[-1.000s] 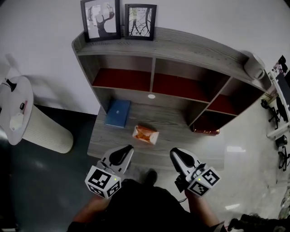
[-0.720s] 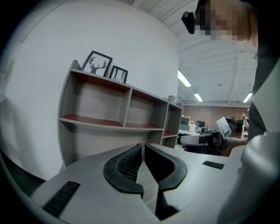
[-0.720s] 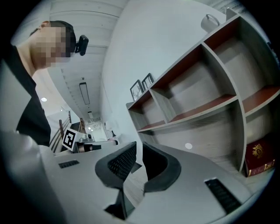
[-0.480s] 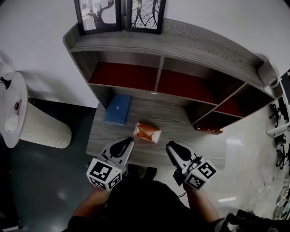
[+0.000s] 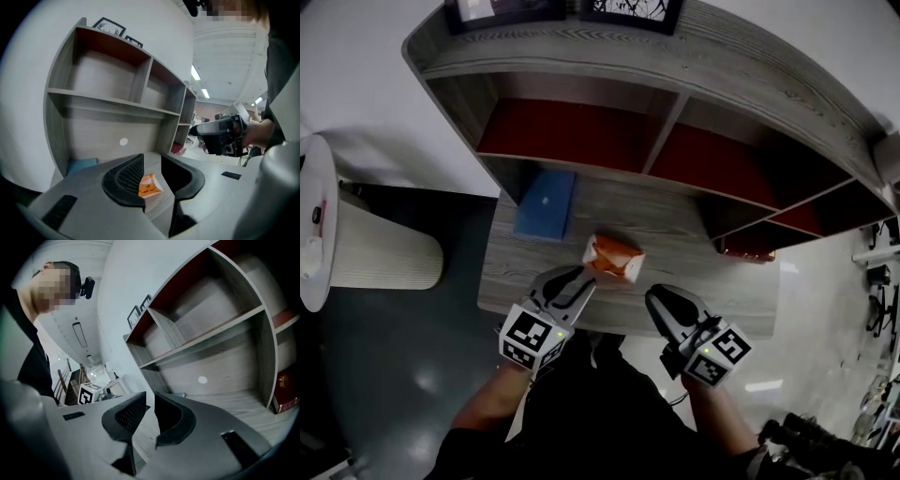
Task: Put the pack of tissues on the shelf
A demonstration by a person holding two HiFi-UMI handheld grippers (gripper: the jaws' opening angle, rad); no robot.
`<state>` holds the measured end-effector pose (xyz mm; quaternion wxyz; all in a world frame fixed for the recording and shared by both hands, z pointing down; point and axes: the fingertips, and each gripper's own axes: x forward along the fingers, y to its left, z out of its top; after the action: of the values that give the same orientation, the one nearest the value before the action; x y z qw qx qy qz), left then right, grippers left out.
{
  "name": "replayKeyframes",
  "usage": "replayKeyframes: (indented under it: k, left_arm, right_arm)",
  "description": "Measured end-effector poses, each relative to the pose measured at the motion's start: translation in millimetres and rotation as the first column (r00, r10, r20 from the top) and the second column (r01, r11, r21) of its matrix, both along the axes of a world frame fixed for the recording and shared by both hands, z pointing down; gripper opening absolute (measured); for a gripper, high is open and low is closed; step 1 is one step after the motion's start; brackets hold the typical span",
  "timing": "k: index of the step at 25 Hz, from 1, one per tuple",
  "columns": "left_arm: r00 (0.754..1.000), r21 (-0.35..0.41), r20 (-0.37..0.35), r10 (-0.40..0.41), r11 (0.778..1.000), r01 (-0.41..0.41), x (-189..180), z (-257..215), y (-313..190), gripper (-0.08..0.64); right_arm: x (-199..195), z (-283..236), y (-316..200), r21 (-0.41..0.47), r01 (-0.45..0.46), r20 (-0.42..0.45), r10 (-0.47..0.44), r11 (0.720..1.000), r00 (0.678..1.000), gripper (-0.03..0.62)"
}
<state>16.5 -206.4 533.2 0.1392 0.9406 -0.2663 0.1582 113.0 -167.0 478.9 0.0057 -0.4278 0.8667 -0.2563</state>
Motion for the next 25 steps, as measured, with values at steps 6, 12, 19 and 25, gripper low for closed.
replayKeyframes:
  k: [6, 12, 19, 25]
  left_arm:
    - [0.997, -0.034, 0.049, 0.052, 0.998, -0.051, 8, 54, -13, 0.14]
    - [0.989, -0.061, 0.104, 0.103, 0.993, -0.097, 23, 100, -18, 0.158]
    - [0.973, -0.107, 0.178, 0.15, 0.985, -0.132, 37, 145, -22, 0.186]
    - [0.935, -0.104, 0.303, 0.185, 0.982, -0.161, 42, 184, -22, 0.219]
  right_arm:
    - [-3, 25, -5, -0.049, -0.006, 0.001, 0.006, 0.999, 1.0, 0.021]
    - [-2, 50, -6, -0.097, -0.018, 0.016, 0.019, 0.995, 1.0, 0.021]
    - [-5, 66, -6, -0.119, -0.012, 0.033, 0.016, 0.993, 0.999, 0.021]
    - [1, 72, -1, -0.13, -0.024, 0.039, 0.03, 0.991, 0.999, 0.021]
